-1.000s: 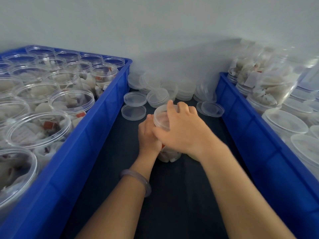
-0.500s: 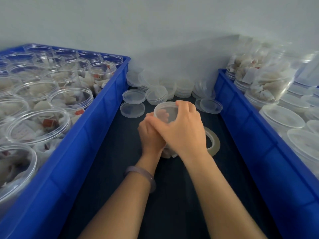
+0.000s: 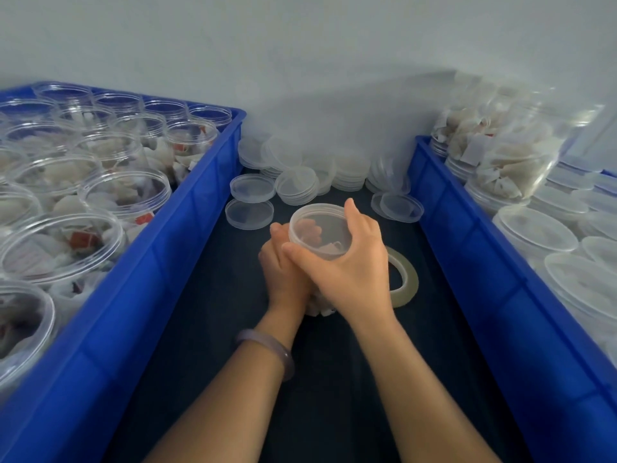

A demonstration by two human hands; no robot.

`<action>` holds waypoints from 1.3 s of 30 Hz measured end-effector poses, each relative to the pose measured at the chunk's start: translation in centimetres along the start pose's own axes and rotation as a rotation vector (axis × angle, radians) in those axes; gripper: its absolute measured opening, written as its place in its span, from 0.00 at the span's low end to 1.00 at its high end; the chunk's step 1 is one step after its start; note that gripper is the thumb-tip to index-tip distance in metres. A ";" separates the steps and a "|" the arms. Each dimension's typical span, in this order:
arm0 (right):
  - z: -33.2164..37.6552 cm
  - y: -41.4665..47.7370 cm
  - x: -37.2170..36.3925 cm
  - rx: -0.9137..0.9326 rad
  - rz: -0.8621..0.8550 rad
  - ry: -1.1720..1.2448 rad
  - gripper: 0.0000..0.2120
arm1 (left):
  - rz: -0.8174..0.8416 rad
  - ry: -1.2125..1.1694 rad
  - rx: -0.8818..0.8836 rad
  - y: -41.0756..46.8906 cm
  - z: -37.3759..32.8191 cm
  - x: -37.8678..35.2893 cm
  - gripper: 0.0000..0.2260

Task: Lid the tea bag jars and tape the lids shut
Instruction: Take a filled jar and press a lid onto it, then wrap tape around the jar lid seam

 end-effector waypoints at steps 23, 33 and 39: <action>-5.9 -1.8 3.6 -0.171 0.375 -0.108 0.08 | 0.427 0.097 -0.111 -0.2 -1.9 1.8 0.33; -5.3 -1.8 3.9 -0.018 0.196 0.317 0.06 | 0.460 0.083 -0.148 0.0 -2.0 2.4 0.23; -5.1 -2.1 4.3 0.084 0.137 0.475 0.11 | 0.137 0.473 -0.583 -2.9 -5.4 2.5 0.26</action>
Point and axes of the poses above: each hand's wrist, its own y-axis towards the middle knuckle, its own x-axis out of the back of the hand, z = x × y, the point moved 5 cm from there along y, towards the middle knuckle, and after that the axes turned 9 degrees about z, right-handed, at the moved point
